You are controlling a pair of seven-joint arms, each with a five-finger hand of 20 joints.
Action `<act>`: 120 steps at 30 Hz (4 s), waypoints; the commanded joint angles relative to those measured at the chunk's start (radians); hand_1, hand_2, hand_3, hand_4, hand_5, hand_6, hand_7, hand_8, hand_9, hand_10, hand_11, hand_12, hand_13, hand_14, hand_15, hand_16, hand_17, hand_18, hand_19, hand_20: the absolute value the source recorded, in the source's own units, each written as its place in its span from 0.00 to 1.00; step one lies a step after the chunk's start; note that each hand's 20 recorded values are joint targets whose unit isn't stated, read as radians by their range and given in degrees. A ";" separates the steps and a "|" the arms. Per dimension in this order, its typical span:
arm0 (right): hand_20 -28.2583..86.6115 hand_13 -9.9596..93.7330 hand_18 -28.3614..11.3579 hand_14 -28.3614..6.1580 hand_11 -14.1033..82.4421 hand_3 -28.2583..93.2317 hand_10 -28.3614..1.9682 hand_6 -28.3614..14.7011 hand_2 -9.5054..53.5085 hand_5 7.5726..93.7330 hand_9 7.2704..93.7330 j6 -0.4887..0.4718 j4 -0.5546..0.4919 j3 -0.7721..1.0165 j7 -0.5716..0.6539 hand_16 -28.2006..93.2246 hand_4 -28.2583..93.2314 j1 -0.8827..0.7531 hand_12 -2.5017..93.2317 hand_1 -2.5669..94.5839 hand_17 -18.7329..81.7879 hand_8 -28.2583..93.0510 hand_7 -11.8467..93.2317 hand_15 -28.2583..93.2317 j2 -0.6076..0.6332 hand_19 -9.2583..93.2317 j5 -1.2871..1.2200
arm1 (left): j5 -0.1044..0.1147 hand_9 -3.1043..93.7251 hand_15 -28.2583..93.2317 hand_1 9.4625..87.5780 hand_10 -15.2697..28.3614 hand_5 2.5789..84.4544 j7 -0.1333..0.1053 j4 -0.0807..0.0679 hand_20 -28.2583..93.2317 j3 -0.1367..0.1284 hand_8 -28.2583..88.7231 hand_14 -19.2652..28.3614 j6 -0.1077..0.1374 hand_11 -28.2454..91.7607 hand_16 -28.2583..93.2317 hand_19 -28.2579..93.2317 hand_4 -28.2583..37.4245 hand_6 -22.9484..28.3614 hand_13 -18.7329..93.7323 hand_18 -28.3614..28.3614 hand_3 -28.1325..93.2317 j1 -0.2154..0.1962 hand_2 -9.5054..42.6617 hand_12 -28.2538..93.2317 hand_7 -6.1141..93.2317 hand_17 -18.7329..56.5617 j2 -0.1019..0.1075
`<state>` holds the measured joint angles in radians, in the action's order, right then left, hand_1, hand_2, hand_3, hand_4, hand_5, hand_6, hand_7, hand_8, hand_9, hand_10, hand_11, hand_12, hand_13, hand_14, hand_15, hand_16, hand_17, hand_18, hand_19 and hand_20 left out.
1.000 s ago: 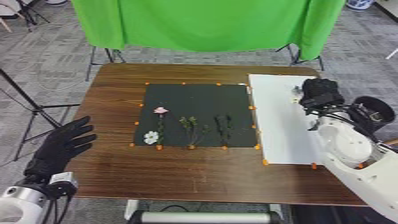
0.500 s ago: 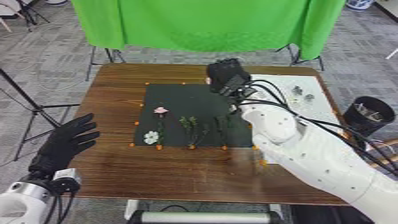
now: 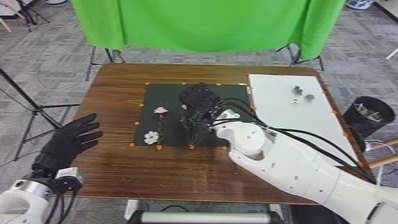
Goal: Arrange flowers
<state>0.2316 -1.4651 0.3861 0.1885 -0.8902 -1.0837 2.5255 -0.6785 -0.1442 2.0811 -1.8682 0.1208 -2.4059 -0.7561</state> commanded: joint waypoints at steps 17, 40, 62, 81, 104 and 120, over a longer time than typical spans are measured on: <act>0.68 0.87 0.23 0.78 0.28 0.93 0.86 0.77 0.00 0.75 0.97 0.091 0.095 -0.071 0.025 0.48 0.00 0.048 0.51 0.51 0.62 0.20 0.55 0.80 -0.091 1.00 0.065 | -0.007 0.30 0.51 0.20 0.64 0.34 0.012 -0.005 0.29 0.015 0.15 0.75 -0.011 0.42 0.22 0.61 0.02 0.53 0.36 0.90 0.81 0.016 0.21 0.34 0.25 0.12 0.006; 0.68 0.81 0.22 0.76 0.49 0.92 0.74 0.74 0.00 0.67 0.82 -0.020 0.082 -0.029 0.057 0.48 0.00 0.033 0.31 0.34 0.58 0.21 0.53 0.82 -0.091 0.99 0.072 | 0.000 0.30 0.51 0.20 0.65 0.34 -0.006 -0.004 0.28 0.020 0.15 0.75 0.005 0.42 0.22 0.61 0.02 0.53 0.36 0.90 0.81 0.015 0.21 0.34 0.25 0.12 0.010; 0.68 0.66 0.19 0.59 0.50 0.93 0.52 0.56 0.00 0.40 0.50 -0.206 -0.191 0.419 0.074 0.45 0.00 -0.152 0.28 0.19 0.53 0.11 0.45 0.86 0.162 0.98 -0.135 | 0.001 0.30 0.51 0.20 0.65 0.34 -0.010 0.005 0.28 -0.008 0.15 0.75 0.005 0.42 0.22 0.61 0.02 0.53 0.36 0.90 0.81 -0.026 0.21 0.34 0.25 0.12 -0.004; 0.65 0.55 0.20 0.52 0.28 0.95 0.22 0.39 0.00 0.10 0.22 -0.450 -0.025 0.464 0.344 0.38 0.00 -0.180 0.27 0.23 0.50 0.21 0.24 0.90 0.394 0.96 -0.242 | 0.009 0.30 0.51 0.20 0.64 0.34 -0.026 0.019 0.29 -0.025 0.15 0.75 0.022 0.42 0.22 0.61 0.02 0.53 0.36 0.90 0.81 -0.065 0.21 0.34 0.25 0.12 -0.012; 0.67 0.72 0.22 0.68 0.53 0.96 0.63 0.61 0.00 0.38 0.53 -0.356 0.051 0.392 0.266 0.43 0.00 -0.166 0.25 0.32 0.56 0.08 0.52 0.90 0.360 1.00 -0.167 | 0.015 0.30 0.51 0.20 0.64 0.34 -0.040 0.023 0.29 -0.029 0.15 0.76 0.033 0.42 0.22 0.61 0.02 0.53 0.36 0.90 0.81 -0.074 0.21 0.34 0.25 0.12 -0.013; 0.72 0.86 0.22 0.74 0.34 0.96 0.82 0.74 0.00 0.76 0.98 -0.091 -0.064 0.412 0.134 0.47 0.01 -0.193 0.48 0.49 0.65 0.21 0.57 0.85 0.330 1.00 -0.120 | 0.015 0.30 0.51 0.20 0.64 0.34 -0.036 0.025 0.28 -0.034 0.15 0.76 0.038 0.42 0.22 0.61 0.02 0.53 0.36 0.90 0.81 -0.076 0.21 0.34 0.25 0.12 -0.016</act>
<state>0.1258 -1.3922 0.7446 0.3859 -1.0597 -0.7186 2.3713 -0.6711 -0.1789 2.0991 -1.8953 0.1479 -2.4659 -0.7638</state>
